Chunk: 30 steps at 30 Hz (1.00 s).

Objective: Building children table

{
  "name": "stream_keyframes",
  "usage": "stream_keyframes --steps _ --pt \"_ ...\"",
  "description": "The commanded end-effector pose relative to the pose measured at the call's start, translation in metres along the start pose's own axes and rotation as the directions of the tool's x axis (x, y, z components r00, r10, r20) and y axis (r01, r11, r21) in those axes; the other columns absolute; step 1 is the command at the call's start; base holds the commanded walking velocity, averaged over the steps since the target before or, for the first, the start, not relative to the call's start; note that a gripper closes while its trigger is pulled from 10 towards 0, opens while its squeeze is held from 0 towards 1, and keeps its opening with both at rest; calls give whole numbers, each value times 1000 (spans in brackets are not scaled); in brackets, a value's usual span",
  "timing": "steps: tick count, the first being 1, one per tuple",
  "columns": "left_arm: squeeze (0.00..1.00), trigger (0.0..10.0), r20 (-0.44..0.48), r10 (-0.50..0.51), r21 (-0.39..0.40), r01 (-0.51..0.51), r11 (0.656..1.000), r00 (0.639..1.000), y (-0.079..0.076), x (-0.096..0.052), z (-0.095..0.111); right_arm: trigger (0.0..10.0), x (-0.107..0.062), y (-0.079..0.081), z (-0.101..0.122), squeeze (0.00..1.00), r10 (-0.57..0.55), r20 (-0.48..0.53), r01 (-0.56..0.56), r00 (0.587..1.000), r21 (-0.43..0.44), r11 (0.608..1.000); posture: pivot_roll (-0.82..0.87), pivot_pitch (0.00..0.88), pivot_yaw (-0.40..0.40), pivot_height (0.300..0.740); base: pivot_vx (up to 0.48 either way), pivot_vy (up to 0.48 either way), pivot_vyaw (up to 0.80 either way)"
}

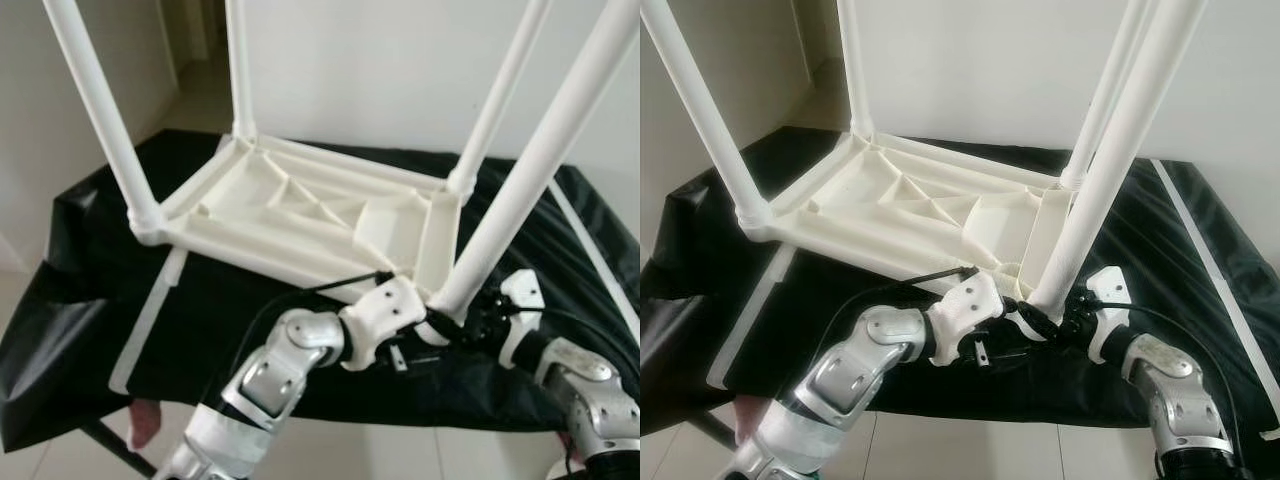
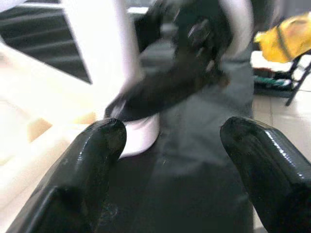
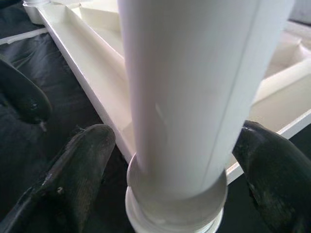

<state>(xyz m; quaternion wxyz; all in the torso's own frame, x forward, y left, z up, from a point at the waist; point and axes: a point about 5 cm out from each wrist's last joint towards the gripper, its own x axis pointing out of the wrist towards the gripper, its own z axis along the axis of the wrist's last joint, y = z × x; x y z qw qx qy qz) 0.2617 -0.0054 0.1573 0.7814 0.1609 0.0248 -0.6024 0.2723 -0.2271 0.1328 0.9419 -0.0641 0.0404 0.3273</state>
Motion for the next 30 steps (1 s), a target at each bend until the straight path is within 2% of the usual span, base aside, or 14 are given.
stream_keyframes --steps 1,6,7,8,9,10,12,13,17,25,26,30 --pt "0 10000 -6 -16 2 16 1000 1000 -1 -3 -4 10000 -1 -6 6 0 0 6 1 1000 -45 999 -1 0 -48 740 0 0 0" --pt "0 10000 -21 -60 -15 59 998 998 -4 -8 -9 10000 3 -9 9 0 3 9 -2 1000 -72 997 4 0 -50 740 0 0 0" --pt "0 10000 -26 -74 -9 74 997 997 -5 -10 -9 9647 4 -9 10 0 9 7 -9 1000 -78 997 6 0 -50 740 0 0 0" --pt "0 10000 -30 -79 -2 79 997 996 -6 -11 -10 8078 6 -11 10 0 7 5 -7 1000 -81 997 13 0 -54 740 0 0 0" --pt "0 10000 -30 -79 -2 79 997 996 -6 -11 -10 8078 6 -11 10 0 7 5 -7 1000 -81 997 13 0 -54 740 0 0 0" --pt "0 10000 -32 -76 3 76 997 997 -7 -11 -11 3255 7 -12 10 0 7 2 -7 1000 -88 996 15 0 -54 740 0 0 0" --pt "0 10000 -34 -71 2 71 997 997 -7 -11 -11 3255 8 -13 9 0 5 -4 -5 1000 -91 996 15 0 -54 740 0 0 0" --pt "0 10000 -33 -56 0 56 998 998 -7 -9 -10 0 8 -15 7 0 -2 -19 1 1000 -95 996 21 0 -59 740 0 0 0" --pt "0 10000 -30 -43 0 43 999 999 -7 -8 -10 0 8 -16 5 0 -6 -24 4 1000 -92 996 21 0 -58 740 0 0 0" --pt "0 10000 -31 -36 -2 36 999 999 -6 -9 -9 0 5 -14 -3 0 -26 -31 25 999 -26 999 18 0 -61 740 0 0 0" --pt "0 10000 -32 -37 -3 37 999 999 -5 -9 -9 10000 5 -12 -4 0 -29 -26 29 999 -10 1000 16 0 -61 740 0 0 0" --pt "0 10000 -33 -36 -7 36 999 999 -6 -9 -10 10000 8 -10 -4 0 -104 -6 104 995 26 994 12 0 -61 740 0 0 0"
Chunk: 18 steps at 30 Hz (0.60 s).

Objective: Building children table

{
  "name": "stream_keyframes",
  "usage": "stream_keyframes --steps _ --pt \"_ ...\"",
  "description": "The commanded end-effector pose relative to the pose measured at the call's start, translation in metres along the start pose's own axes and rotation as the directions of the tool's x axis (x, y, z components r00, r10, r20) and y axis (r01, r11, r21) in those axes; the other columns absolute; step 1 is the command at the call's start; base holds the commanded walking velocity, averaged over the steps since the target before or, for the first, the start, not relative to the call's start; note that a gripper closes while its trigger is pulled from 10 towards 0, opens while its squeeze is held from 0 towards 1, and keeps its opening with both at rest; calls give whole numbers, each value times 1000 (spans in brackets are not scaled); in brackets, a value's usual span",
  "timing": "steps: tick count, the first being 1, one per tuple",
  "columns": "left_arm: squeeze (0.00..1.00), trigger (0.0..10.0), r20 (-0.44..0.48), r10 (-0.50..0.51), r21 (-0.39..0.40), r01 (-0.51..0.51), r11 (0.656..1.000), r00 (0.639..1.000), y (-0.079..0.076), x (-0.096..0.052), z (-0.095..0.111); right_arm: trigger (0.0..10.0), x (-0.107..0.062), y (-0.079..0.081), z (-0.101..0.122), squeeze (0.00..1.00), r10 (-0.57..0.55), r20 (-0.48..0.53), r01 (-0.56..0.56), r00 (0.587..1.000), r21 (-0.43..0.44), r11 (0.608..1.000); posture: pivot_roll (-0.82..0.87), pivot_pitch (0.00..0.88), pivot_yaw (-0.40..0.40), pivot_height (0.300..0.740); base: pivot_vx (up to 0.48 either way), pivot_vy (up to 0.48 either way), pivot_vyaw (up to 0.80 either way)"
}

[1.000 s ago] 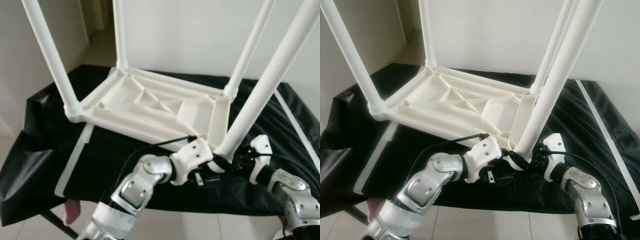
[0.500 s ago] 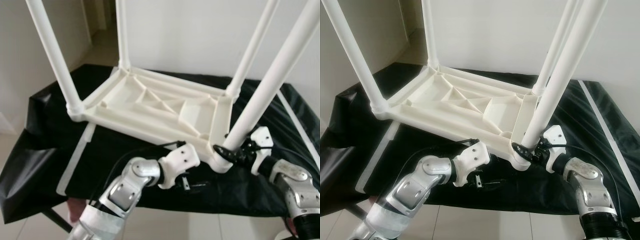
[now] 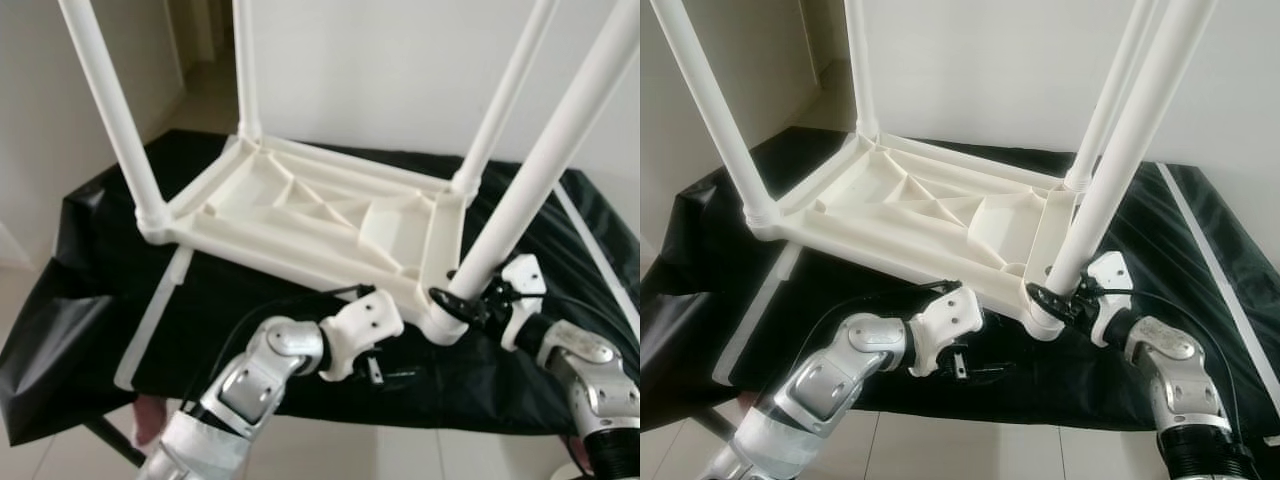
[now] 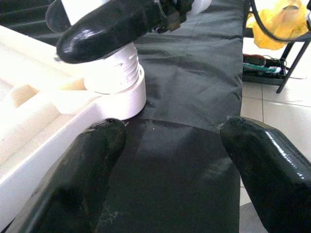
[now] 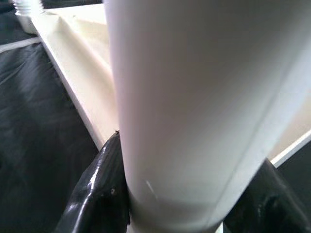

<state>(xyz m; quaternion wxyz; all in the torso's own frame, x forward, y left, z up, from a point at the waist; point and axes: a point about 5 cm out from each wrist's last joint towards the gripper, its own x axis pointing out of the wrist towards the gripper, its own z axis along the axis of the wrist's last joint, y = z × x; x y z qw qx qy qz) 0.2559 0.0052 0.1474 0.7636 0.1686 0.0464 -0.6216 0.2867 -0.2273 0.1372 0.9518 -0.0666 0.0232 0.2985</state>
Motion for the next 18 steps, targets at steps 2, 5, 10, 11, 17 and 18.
stream_keyframes --steps 2,5,10,11,17,18 --pt "0 10000 5 22 0 -22 1000 1000 0 0 2 10000 -3 -1 -9 0 -40 -35 42 999 37 998 12 0 -61 740 0 0 0" --pt "0 10000 9 40 -6 -40 999 999 1 1 1 10000 2 1 -7 0 -155 -17 156 988 83 984 7 0 -59 740 0 0 0" --pt "0 10000 36 171 -45 -169 985 985 17 2 3 10000 11 6 4 0 -416 9 411 909 139 901 0 0 -61 740 0 0 0" --pt "0 10000 38 189 -51 -187 981 981 20 1 3 10000 12 7 5 0 -458 12 452 889 138 881 -3 0 -63 740 0 0 0" --pt "0 10000 44 256 -45 -254 966 966 32 -5 3 10000 16 26 2 0 -678 -24 672 735 162 723 -15 0 -52 740 0 0 0" --pt "0 10000 44 256 -45 -254 966 966 32 -5 3 10000 16 26 2 0 -678 -24 672 735 162 723 -15 0 -52 740 0 0 0"
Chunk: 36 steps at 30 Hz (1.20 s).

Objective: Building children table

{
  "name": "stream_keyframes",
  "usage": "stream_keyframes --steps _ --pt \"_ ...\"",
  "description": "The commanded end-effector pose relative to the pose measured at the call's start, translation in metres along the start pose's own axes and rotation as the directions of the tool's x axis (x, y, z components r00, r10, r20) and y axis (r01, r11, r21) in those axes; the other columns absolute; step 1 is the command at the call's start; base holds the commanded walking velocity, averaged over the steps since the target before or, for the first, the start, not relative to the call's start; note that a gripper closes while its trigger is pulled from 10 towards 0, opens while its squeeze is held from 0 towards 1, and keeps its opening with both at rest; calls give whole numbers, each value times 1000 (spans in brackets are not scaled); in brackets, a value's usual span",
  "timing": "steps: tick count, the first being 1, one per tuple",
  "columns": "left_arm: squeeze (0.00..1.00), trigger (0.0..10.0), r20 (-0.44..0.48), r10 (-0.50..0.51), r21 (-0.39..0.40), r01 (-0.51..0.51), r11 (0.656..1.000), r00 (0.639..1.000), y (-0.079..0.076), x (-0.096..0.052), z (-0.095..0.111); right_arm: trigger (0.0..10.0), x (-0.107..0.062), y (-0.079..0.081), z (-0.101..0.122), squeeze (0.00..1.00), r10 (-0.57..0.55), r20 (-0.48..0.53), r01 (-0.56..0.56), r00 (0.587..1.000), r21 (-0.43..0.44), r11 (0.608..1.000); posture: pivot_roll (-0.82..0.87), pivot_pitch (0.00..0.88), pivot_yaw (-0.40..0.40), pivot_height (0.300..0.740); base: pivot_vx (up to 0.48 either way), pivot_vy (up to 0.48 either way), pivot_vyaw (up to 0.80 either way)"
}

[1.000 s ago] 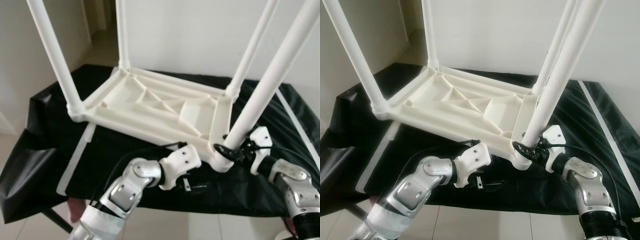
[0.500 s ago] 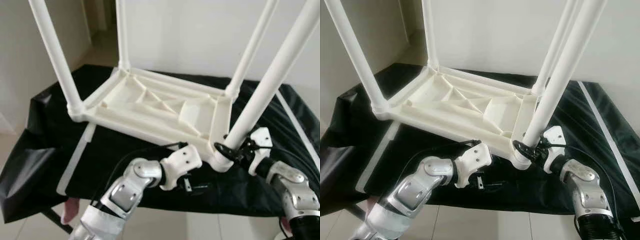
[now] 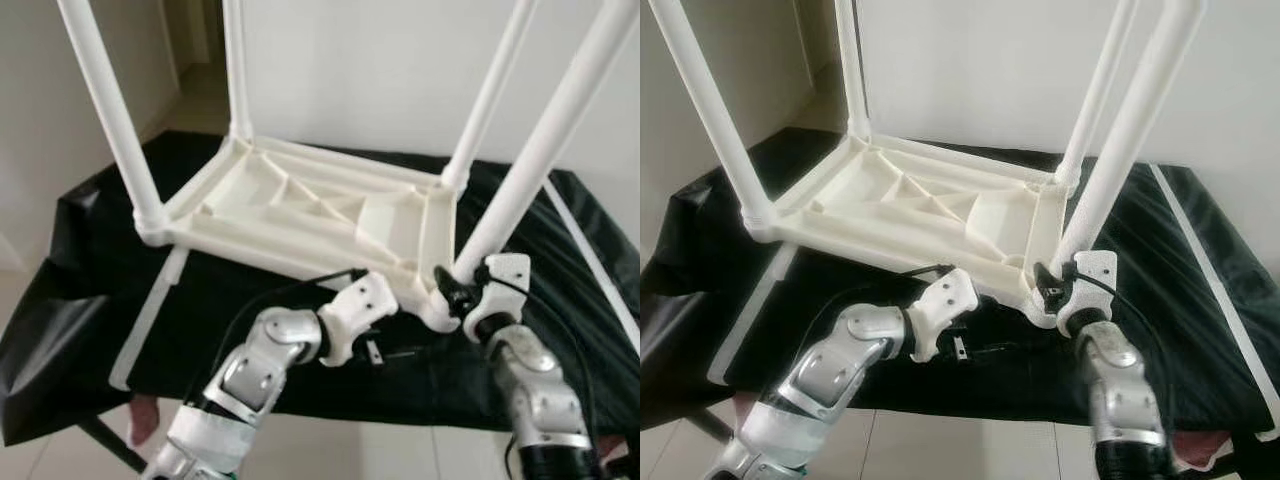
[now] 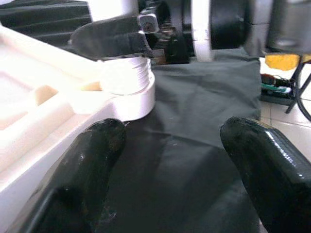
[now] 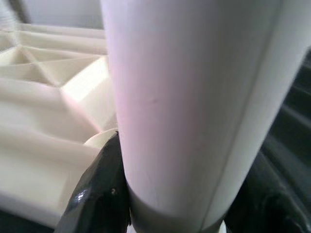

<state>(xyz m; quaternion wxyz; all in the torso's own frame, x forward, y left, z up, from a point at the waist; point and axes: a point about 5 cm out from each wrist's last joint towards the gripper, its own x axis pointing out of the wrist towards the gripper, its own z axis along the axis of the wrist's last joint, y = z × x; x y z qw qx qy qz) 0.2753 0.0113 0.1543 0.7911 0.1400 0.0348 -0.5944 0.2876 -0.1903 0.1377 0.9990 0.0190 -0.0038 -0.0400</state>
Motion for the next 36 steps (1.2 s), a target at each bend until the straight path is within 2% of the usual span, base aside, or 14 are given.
stream_keyframes --steps 1,2,3,5,8,9,10,14,18,19,20,27,30,36 --pt "0 10000 9 184 3 -184 983 983 12 -1 2 10000 -3 -3 -3 0 -74 -16 74 997 -10 997 -16 0 -50 740 0 0 0" --pt "0 10000 11 195 4 -195 981 981 14 -1 2 10000 -6 2 -6 0 -146 -35 147 989 23 989 -18 0 -49 740 0 0 0" --pt "0 10000 11 195 4 -195 981 981 14 -1 2 10000 -6 2 -6 0 -146 -35 147 989 23 989 -18 0 -49 740 0 0 0" --pt "0 10000 13 207 5 -207 978 978 16 0 3 10000 -10 5 -7 0 -271 -51 274 961 65 960 -19 0 -49 740 0 0 0" --pt "0 10000 16 216 5 -216 976 976 17 0 3 10000 -14 7 -9 0 -370 -70 375 926 68 925 -18 0 -48 740 0 0 0" --pt "0 10000 16 216 5 -216 976 976 17 0 3 10000 -14 7 -9 0 -370 -70 375 926 68 925 -18 0 -48 740 0 0 0" --pt "0 10000 23 266 -10 -265 964 964 23 0 4 10000 -15 13 -8 0 -389 -83 396 917 90 914 -23 0 -40 740 0 0 0" --pt "0 10000 35 302 -27 -302 953 953 28 1 5 10000 -16 12 -6 0 -391 -73 397 918 99 913 -22 0 -35 740 0 0 0" --pt "0 10000 51 268 -8 -268 963 962 24 3 5 10000 -17 12 -3 0 -388 -55 391 920 109 914 -24 0 -28 740 0 0 0" --pt "0 10000 55 233 -16 -233 972 971 21 3 5 10000 -16 12 -3 75 -380 -52 384 923 114 916 -27 0 -23 740 0 0 0" --pt "0 10000 59 210 -23 -209 978 976 19 3 5 10000 -16 13 -3 1000 -375 -51 378 926 118 918 -27 0 -23 740 0 0 0" --pt "0 10000 56 106 -26 -104 994 993 8 4 2 10000 -14 15 2 1000 -354 -22 353 935 137 925 -28 0 -18 740 0 0 0" --pt "0 10000 54 77 -30 -75 997 996 6 4 2 10000 -14 15 9 1000 -315 22 310 949 128 942 -33 0 -10 740 0 0 0" --pt "0 10000 54 41 25 -43 999 998 -1 8 3 10000 -17 -5 13 1000 -193 73 186 978 97 978 -48 0 -1 740 0 0 0"
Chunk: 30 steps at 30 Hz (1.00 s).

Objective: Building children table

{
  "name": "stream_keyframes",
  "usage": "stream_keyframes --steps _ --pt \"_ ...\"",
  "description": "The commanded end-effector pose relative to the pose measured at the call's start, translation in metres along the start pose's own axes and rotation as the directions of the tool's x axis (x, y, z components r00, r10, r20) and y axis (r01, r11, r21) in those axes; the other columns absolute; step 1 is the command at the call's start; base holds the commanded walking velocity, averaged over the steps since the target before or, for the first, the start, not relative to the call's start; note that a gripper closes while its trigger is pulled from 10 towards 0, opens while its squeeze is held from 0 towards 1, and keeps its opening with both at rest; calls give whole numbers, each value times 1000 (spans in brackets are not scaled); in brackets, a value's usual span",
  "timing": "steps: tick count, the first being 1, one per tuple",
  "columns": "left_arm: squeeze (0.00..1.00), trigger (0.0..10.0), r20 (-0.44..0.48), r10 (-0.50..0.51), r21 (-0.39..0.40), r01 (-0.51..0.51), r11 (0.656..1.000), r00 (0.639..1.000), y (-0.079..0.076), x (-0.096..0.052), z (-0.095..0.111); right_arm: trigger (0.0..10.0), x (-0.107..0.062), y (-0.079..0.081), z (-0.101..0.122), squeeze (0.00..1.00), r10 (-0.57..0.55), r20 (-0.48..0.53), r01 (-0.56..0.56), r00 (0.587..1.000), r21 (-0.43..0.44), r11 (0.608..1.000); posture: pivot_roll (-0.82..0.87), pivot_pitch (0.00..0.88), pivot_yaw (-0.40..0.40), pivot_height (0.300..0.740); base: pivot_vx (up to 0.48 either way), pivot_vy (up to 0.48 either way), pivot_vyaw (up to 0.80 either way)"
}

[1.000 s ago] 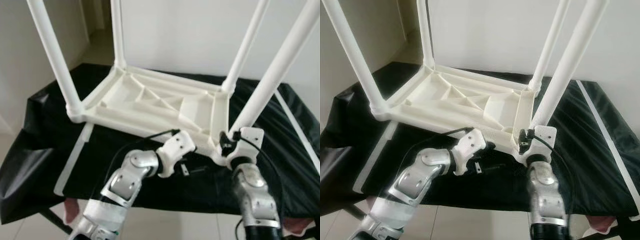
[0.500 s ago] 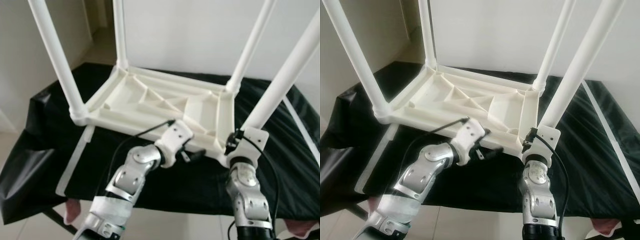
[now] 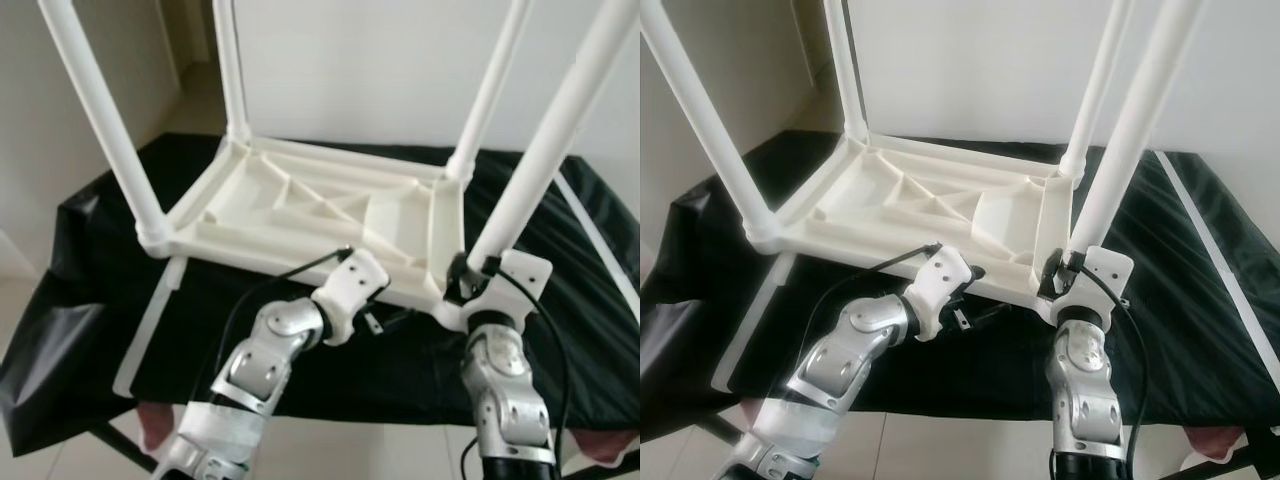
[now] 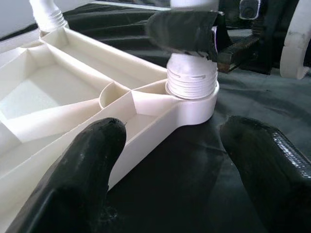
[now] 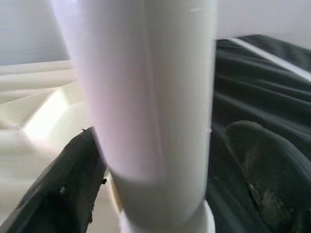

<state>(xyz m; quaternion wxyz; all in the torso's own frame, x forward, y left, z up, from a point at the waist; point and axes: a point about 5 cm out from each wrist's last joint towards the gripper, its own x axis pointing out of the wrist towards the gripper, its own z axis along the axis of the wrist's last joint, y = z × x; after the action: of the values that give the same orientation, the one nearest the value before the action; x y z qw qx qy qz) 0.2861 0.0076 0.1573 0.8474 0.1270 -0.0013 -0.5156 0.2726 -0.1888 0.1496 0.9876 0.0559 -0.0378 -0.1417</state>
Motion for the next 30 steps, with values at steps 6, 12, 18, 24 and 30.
stream_keyframes --steps 6,12,18,24,30 --pt "0 10000 16 -170 41 169 985 985 -18 3 2 10000 1 -15 -1 1000 107 -1 -107 994 -4 994 -71 0 11 740 0 0 0" --pt "0 10000 62 -218 46 215 975 974 -25 3 5 10000 4 -24 1 675 233 13 -233 972 -34 972 -93 0 25 740 0 0 0" --pt "0 10000 30 -283 13 283 959 959 -30 5 3 10000 7 -27 -5 0 395 -54 -398 917 -51 916 -103 0 42 740 0 0 0" --pt "0 10000 3 -334 -28 334 942 943 -32 -1 2 10000 6 -26 -11 0 549 -119 -561 827 -127 818 -93 0 48 740 0 0 0" --pt "0 10000 -2 -333 -31 333 943 943 -32 -1 1 10000 10 -27 -11 0 613 -139 -628 778 -147 764 -74 0 40 740 0 0 0"
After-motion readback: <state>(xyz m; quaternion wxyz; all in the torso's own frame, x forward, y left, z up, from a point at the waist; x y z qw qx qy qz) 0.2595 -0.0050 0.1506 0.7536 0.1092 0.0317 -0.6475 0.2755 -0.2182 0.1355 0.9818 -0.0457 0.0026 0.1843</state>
